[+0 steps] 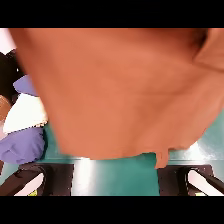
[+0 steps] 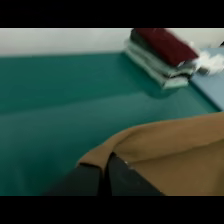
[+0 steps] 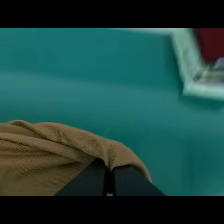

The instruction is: Fold the shirts.

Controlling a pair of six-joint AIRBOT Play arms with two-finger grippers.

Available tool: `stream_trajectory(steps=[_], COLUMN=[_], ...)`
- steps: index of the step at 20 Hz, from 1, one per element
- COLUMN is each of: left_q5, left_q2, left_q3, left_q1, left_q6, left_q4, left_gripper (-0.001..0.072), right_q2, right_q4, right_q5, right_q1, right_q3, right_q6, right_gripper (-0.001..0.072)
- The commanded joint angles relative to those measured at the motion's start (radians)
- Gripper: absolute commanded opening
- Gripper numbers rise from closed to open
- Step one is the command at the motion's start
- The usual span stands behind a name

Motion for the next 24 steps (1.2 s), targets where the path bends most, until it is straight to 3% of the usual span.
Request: stream_trajectory(steps=[1, 5, 9, 13, 16, 19, 20, 24], left_q5=[-0.045, 0.014, 0.296, 0.5, 0.431, 0.227, 0.181, 0.167], left_q2=[-0.161, -0.436, -0.608, -0.656, -0.656, -0.656, -0.656, -0.656], left_q3=[-0.179, -0.212, -0.211, -0.211, -0.211, -0.216, -0.226, -0.339], left_q1=[0.001, 0.001, 0.001, 0.03, 0.074, 0.089, 0.089, 0.089], left_q6=[-0.003, 0.035, 0.061, 0.06, 0.084, 0.251, 0.271, 0.269], left_q4=[0.051, 0.055, 0.054, 0.052, 0.05, 0.051, 0.052, 0.054], left_gripper=[0.0026, 0.0026, 0.0025, 0.0025, 0.0025, 0.0025, 0.0025, 0.0026], right_q2=[-0.15, -0.357, -0.547, -0.663, -0.685, -0.669, -0.652, -0.562], right_q4=[0.002, 0.002, 0.01, 0.02, 0.021, 0.021, 0.021, 0.032], right_q5=[0.085, -0.014, -0.264, -0.336, -0.288, -0.211, -0.22, -0.32], right_q1=[0.046, 0.111, 0.128, 0.128, 0.128, 0.128, 0.128, 0.13], right_q3=[-0.137, -0.264, -0.233, -0.101, -0.085, -0.189, -0.247, -0.482], right_q6=[0.019, 0.019, 0.019, 0.019, 0.018, 0.018, 0.018, 0.018], right_gripper=[0.0012, 0.0012, 0.0012, 0.0012, 0.0012, 0.0011, 0.0011, 0.0012])
